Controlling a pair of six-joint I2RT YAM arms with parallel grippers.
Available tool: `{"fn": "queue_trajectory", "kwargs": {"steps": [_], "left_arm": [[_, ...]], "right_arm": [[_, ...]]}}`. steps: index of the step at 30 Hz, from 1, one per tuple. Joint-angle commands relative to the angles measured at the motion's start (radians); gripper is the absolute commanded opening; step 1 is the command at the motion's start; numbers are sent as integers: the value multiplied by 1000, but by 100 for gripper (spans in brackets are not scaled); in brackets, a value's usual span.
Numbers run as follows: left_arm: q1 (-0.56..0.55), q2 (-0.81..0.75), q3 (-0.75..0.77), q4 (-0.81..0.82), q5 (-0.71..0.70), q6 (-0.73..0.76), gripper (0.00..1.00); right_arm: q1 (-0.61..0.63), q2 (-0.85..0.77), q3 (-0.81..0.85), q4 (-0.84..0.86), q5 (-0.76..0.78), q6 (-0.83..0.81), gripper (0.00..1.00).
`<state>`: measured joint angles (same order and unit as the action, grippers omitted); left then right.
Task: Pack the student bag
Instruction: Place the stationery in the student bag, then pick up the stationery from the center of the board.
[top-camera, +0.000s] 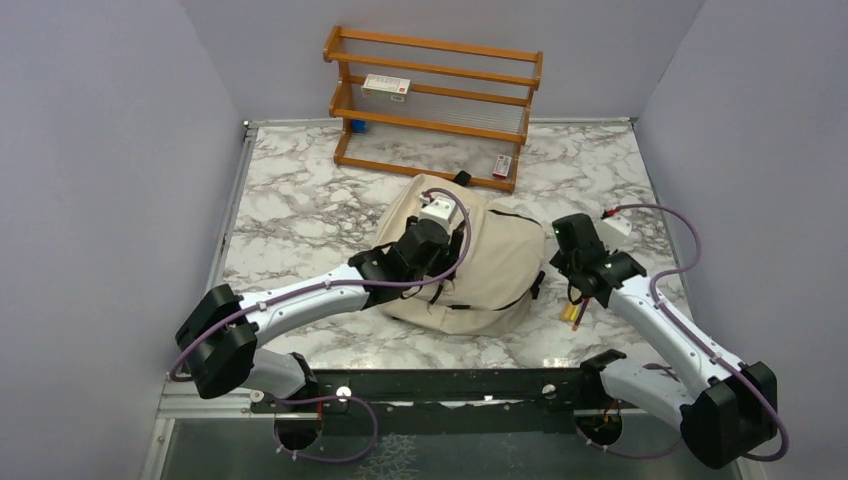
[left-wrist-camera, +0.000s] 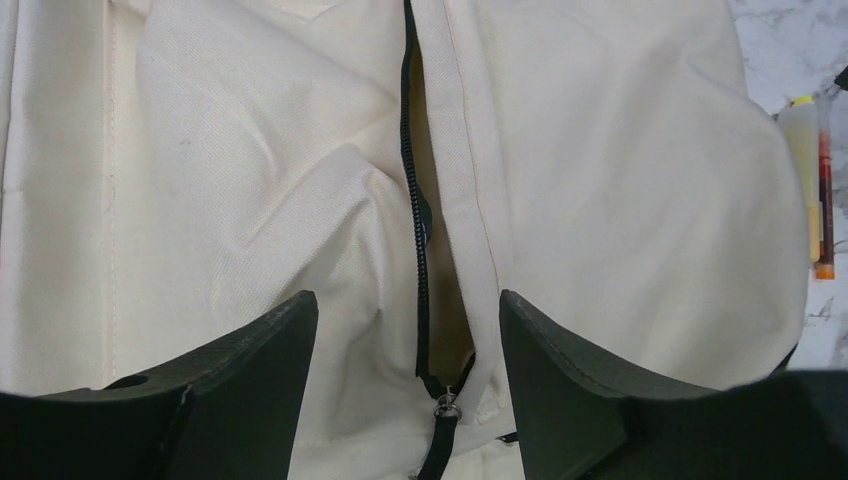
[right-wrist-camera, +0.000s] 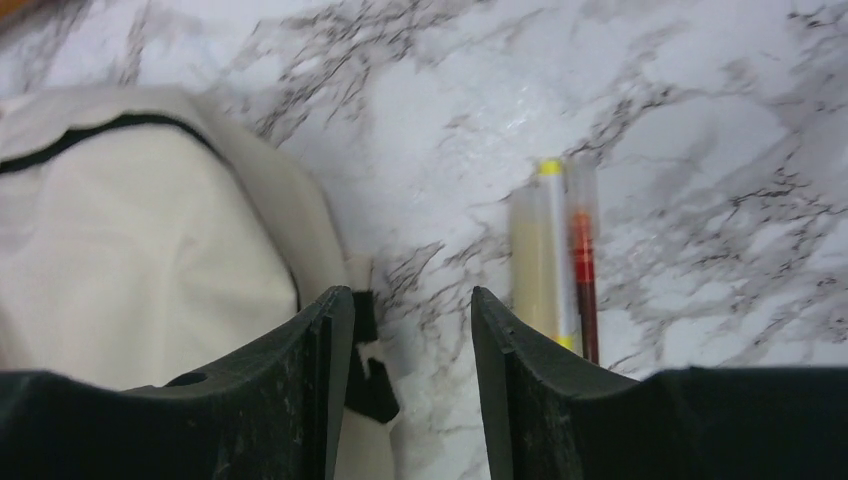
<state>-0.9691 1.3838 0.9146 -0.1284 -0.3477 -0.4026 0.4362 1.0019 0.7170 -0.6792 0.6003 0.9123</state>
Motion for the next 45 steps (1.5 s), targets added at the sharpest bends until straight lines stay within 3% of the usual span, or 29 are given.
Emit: {"fn": "queue_trajectory", "kwargs": {"steps": [1, 4, 12, 21, 27, 34, 45], "left_arm": [[-5, -54, -12, 15, 28, 6, 68], [-5, -73, -12, 9, 35, -4, 68], [-4, -117, -23, 12, 54, -14, 70], [-5, -130, -42, 6, 49, -20, 70], [-5, -136, -52, 11, 52, -27, 70], [-5, -137, -58, 22, 56, -28, 70], [-5, -149, -79, 41, 59, -26, 71]], "right_arm": [[-144, 29, -10, 66, -50, -97, 49], [-242, 71, -21, 125, -131, -164, 47], [-344, 165, -57, 215, -185, -228, 45], [-383, 249, -84, 276, -286, -230, 39], [-382, 261, -85, 268, -296, -212, 39], [-383, 312, -40, 161, -265, -162, 48], [-383, 260, 16, 61, -228, -131, 49]]}}
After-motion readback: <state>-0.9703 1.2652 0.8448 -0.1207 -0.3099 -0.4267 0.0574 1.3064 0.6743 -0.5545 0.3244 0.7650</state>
